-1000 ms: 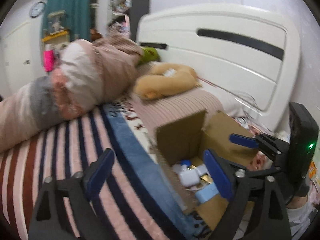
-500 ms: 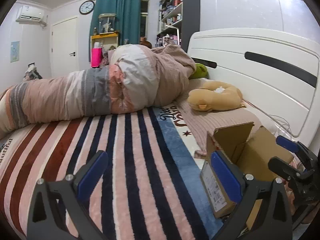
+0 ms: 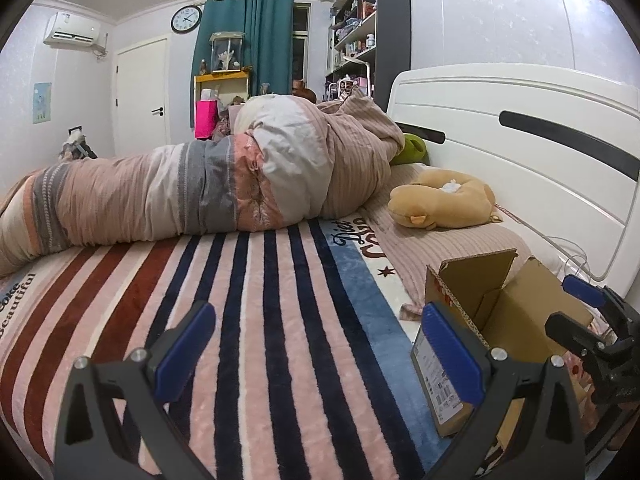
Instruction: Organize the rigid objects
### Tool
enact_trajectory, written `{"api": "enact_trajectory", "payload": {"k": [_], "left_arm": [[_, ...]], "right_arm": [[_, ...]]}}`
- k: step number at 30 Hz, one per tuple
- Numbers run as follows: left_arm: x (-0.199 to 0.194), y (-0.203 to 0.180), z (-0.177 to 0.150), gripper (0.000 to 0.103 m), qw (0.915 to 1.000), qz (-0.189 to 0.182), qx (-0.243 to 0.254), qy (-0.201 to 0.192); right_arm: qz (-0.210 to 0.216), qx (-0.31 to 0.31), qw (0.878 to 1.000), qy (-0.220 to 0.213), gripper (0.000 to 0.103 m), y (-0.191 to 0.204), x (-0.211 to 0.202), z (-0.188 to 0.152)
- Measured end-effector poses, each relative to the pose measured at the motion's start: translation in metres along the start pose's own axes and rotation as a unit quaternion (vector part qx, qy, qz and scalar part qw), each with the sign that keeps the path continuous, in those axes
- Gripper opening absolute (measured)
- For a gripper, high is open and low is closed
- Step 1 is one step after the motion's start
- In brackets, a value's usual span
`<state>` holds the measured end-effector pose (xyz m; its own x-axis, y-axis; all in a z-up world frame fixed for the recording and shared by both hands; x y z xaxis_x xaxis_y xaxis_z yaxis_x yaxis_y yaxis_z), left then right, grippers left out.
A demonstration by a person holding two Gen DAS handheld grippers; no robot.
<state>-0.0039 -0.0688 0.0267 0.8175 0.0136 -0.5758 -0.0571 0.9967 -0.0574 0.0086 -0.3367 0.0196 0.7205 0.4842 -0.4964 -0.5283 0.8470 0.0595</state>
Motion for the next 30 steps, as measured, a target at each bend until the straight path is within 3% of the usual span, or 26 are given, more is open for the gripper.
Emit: {"api": "enact_trajectory", "payload": {"k": [30], "left_arm": [[-0.008, -0.005, -0.006, 0.102, 0.9998, 0.018, -0.011, -0.004]], "right_arm": [[0.001, -0.003, 1.000, 0.006, 0.103, 0.000, 0.000, 0.001]]}}
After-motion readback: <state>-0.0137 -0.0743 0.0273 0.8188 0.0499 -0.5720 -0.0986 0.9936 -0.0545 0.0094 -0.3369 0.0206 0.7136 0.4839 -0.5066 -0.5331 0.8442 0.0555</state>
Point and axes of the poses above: each gripper's, at about its wrist camera, not at the fingertips, and x roughly the way its jaws point, y to its left, z to its top, the point moved 1 cm from there along x, roughly the way its jaws point, and after that the axes turned 7 degrees about y, right-handed, at the moved point
